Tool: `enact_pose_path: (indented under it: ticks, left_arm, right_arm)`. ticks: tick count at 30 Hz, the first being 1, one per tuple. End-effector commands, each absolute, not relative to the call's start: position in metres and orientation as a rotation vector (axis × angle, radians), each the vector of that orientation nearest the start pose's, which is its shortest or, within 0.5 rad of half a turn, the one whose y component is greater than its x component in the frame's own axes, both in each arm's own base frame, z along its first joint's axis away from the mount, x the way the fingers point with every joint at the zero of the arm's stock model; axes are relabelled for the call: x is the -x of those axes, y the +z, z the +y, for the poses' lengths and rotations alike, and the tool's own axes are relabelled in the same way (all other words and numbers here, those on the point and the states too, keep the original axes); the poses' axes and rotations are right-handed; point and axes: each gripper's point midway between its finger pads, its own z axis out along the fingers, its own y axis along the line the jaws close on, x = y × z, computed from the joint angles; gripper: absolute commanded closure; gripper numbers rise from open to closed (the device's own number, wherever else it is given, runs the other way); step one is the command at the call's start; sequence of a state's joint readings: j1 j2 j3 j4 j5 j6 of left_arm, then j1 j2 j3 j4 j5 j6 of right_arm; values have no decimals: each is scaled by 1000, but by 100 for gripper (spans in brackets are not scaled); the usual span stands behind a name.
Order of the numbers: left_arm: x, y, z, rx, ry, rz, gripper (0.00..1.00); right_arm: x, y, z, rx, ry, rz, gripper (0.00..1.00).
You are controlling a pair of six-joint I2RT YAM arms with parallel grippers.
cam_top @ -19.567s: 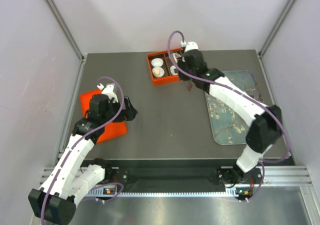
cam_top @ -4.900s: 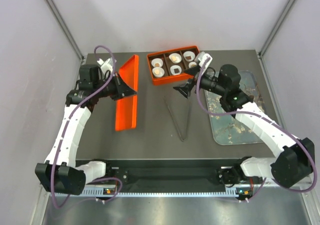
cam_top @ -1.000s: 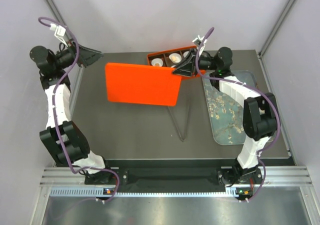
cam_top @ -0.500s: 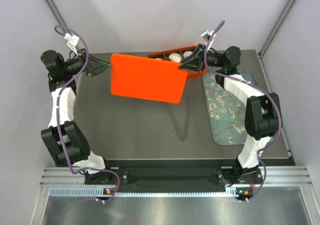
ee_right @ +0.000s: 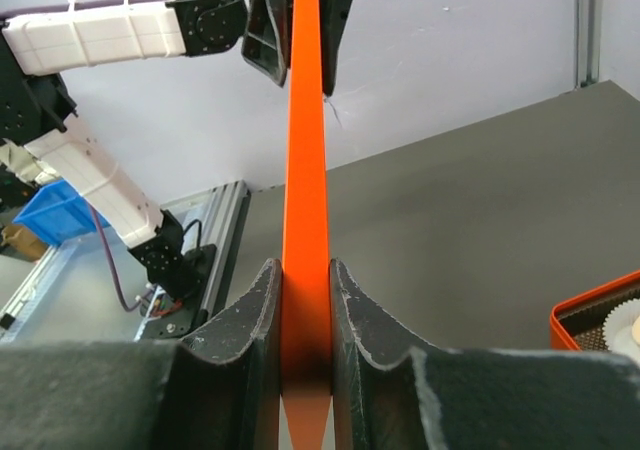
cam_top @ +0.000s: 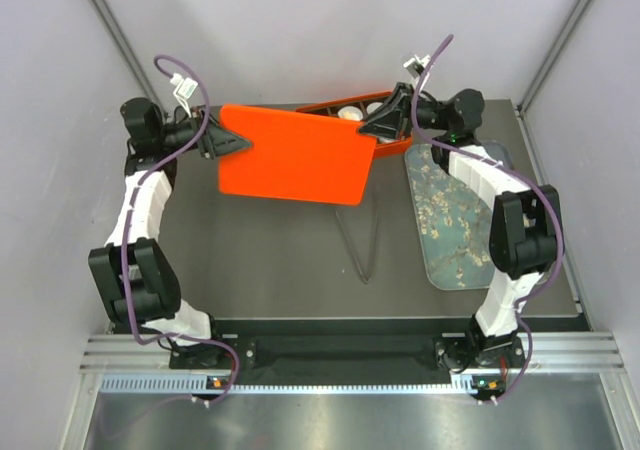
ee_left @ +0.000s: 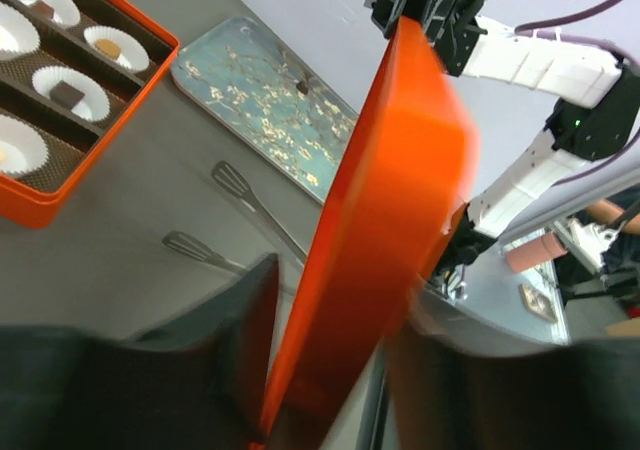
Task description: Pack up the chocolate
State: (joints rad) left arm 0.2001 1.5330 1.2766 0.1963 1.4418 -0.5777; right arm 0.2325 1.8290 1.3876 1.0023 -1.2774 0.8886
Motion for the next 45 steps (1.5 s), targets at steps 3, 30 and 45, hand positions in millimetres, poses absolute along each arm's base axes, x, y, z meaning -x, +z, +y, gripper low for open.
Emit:
enact_pose_path:
  ticks: [3, 30, 45]
  left_arm:
    - [-355, 325, -118, -526, -1472, 1729, 81]
    - [-384, 427, -143, 50, -1692, 1412, 100]
    - [-433, 435, -157, 155, -1869, 1187, 100]
  right_arm:
    - [-404, 382, 265, 815, 1468, 1273, 100]
    - [-466, 357, 163, -163, 1178, 1759, 0]
    - [-435, 352, 205, -300, 1439, 1636, 0]
